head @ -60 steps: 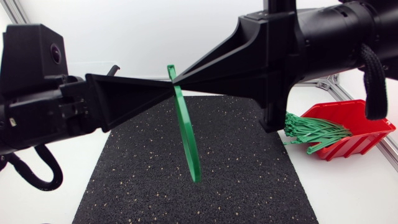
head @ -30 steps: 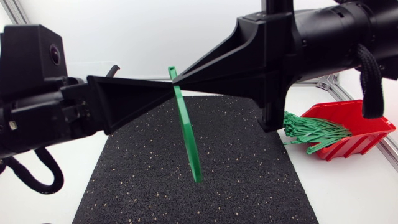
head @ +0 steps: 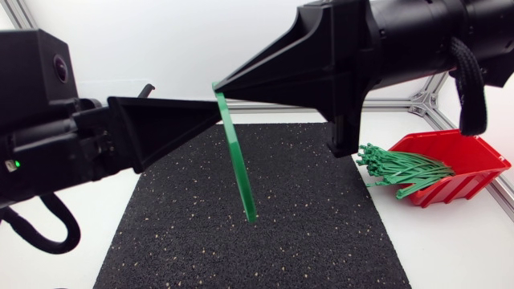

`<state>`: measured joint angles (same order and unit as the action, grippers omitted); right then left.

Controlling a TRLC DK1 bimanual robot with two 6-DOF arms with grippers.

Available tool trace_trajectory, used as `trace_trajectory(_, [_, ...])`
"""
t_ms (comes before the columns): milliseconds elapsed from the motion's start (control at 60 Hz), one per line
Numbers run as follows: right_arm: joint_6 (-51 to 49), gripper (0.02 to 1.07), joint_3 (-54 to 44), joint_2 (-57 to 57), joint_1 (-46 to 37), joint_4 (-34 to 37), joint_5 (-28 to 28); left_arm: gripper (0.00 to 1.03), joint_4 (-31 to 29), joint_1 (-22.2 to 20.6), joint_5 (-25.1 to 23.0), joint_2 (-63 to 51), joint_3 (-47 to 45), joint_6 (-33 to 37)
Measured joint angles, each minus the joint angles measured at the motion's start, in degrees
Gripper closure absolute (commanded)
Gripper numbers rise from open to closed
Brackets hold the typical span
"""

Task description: Take a green cable tie from the red box, thread the tail through the head to close it, then place it in the transparent bin on the left.

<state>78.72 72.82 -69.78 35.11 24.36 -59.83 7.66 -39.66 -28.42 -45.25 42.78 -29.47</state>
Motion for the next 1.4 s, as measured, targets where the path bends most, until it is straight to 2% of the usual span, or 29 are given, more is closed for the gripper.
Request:
trace_trajectory(583, [1.88, 1.0, 2.6, -4.22, -1.75, 1.6, -0.55, 1.0, -1.09, -1.68, 3.08, 1.09, 0.0, 1.7])
trace_trajectory(683, [1.88, 0.8, 2.62, -4.57, -1.81, 1.68, -0.61, 1.0, -1.62, -1.73, 3.5, 1.14, -0.02, 2.43])
trace_trajectory(800, [1.86, 0.65, 2.62, -4.2, -1.92, 1.55, 0.35, 1.0, -1.75, -1.84, 3.1, 1.88, -0.42, 3.02])
trace_trajectory(1017, [1.88, 0.63, 1.95, -3.54, -2.23, 1.36, 1.18, 1.0, -1.4, -2.14, 1.95, 3.82, -0.7, 4.28])
trace_trajectory(1050, [1.88, 0.58, 1.84, -3.28, -2.23, 1.18, 1.18, 1.0, -1.42, -2.14, 1.9, 3.87, -0.87, 4.28])
trace_trajectory(1167, [1.88, 0.51, 1.75, -2.62, -2.23, 0.83, 1.18, 1.0, -1.42, -2.14, 1.88, 3.87, -1.51, 5.18])
trace_trajectory(1267, [1.86, 0.31, 1.75, -2.54, -2.23, 0.02, 1.2, 1.0, -1.42, -2.14, 1.73, 3.93, -2.01, 5.6])
trace_trajectory(1300, [1.86, 0.28, 1.75, -2.56, -2.23, -0.24, 1.22, 1.0, -1.42, -2.14, 1.73, 3.98, -2.12, 5.75])
trace_trajectory(1400, [1.84, 0.26, 1.75, -2.84, -2.23, -0.57, 1.22, 1.0, -1.42, -2.14, 1.73, 4.02, -2.36, 6.01])
